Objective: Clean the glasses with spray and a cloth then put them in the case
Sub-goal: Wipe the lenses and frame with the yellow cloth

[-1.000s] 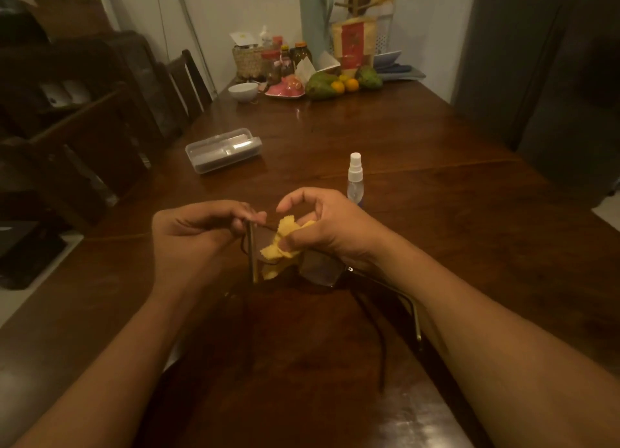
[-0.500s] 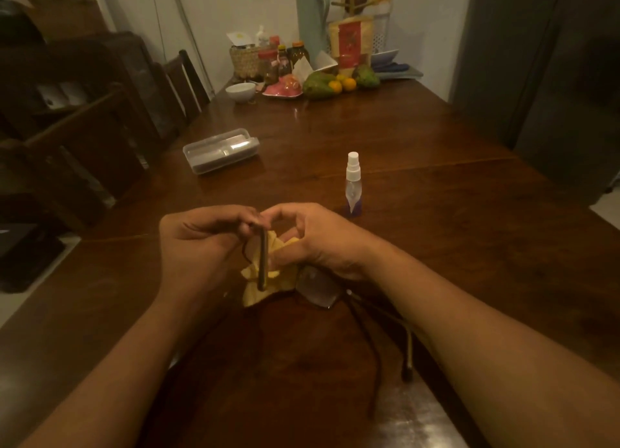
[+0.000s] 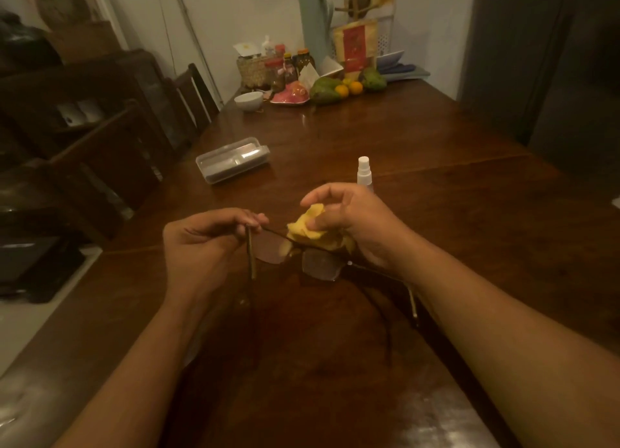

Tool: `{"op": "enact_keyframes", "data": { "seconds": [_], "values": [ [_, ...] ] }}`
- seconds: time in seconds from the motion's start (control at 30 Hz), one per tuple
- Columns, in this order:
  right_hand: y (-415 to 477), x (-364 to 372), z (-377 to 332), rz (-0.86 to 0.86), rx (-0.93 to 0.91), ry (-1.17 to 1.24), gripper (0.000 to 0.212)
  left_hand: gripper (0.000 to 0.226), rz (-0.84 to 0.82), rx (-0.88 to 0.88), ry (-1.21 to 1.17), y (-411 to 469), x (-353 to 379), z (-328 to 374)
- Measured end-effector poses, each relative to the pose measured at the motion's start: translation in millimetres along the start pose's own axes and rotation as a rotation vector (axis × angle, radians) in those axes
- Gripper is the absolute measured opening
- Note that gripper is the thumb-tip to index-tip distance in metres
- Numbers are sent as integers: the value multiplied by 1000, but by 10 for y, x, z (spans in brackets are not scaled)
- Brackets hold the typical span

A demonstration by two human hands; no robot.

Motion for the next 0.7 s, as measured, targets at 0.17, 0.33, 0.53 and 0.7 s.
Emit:
{"op": "enact_keyframes", "data": {
  "seconds": [0.17,0.33,0.53,0.7],
  "values": [
    [-8,-106,-126,58,-69,6,39,33,-7,-80,18,8,-23,-12],
    [-53,-78,-197,-20,-52,-127,35,43,-59,-187,1,13,-32,-21],
    [-99,-118,-196,-19,-41,-236,17,54,-221,-248,152,54,-179,-31],
    [-101,-157,-205,-17,-41,-354,12,45,-427,-230,295,79,-270,-2]
  ]
}}
Point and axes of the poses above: each hand's wrist, its own y-axis towards the middle knuckle, its own x-axis out of the palm, z = x × y, the point moved 2 cm from there along y, towards the middle knuckle, and after that the axes turned 1 degree about z, right-handed, at the moved point
